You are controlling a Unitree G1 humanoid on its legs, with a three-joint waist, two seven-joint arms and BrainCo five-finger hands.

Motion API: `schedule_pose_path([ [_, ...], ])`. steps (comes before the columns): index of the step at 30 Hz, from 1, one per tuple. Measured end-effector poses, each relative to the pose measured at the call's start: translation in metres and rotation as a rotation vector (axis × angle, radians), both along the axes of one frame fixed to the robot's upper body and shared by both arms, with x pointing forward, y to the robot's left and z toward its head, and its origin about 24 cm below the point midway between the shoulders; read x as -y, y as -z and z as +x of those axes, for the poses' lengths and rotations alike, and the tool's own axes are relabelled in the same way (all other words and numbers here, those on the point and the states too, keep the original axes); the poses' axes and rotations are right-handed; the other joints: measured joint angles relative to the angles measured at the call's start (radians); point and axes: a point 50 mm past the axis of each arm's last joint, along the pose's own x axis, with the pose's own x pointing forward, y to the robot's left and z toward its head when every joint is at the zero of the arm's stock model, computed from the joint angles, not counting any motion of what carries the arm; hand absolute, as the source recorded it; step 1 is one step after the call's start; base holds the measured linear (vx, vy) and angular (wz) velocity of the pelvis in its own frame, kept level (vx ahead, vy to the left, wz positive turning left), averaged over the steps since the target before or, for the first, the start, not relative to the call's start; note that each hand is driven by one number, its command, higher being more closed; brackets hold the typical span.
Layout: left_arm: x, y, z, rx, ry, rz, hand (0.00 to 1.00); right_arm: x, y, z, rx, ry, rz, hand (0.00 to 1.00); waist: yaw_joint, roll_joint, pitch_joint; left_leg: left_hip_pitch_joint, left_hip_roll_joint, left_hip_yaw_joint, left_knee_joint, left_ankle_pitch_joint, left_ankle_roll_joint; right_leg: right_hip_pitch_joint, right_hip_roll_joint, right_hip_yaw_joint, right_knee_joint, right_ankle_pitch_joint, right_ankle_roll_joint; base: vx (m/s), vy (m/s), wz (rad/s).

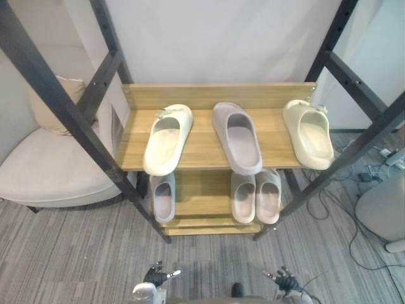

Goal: Organize the slippers on the shoe rack

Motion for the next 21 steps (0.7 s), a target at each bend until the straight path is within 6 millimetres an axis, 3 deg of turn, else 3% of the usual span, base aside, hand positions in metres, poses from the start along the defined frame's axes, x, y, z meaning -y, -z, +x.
schedule_pose_path([
  [3, -0.002, 0.001, -0.005, -0.012, 0.0, 0.004, 0.0, 0.014, -0.042, 0.022, 0.201, -0.046, -0.114, 0.0, -0.014, -0.011, -0.009, 0.004, -0.003, 0.008, 0.0, 0.0, 0.0, -0.006, -0.001, 0.019, -0.004, 0.007, 0.004, -0.04, 0.012, -0.23],
  [7, -0.002, 0.001, -0.007, -0.016, 0.017, 0.01, 0.0, 0.012, -0.08, 0.034, 0.37, -0.092, -0.202, 0.0, -0.017, -0.024, -0.019, 0.002, -0.004, 0.016, 0.0, 0.003, 0.006, -0.017, 0.0, 0.039, -0.005, 0.02, 0.004, -0.06, 0.0, -0.13],
  [21, 0.004, 0.001, -0.006, -0.009, 0.087, 0.008, 0.0, -0.029, -0.149, 0.055, 0.715, -0.227, -0.253, 0.0, -0.027, -0.021, -0.018, 0.003, -0.012, -0.01, -0.037, 0.042, 0.014, -0.03, -0.009, 0.029, -0.005, 0.042, 0.005, -0.06, -0.021, 0.03],
])
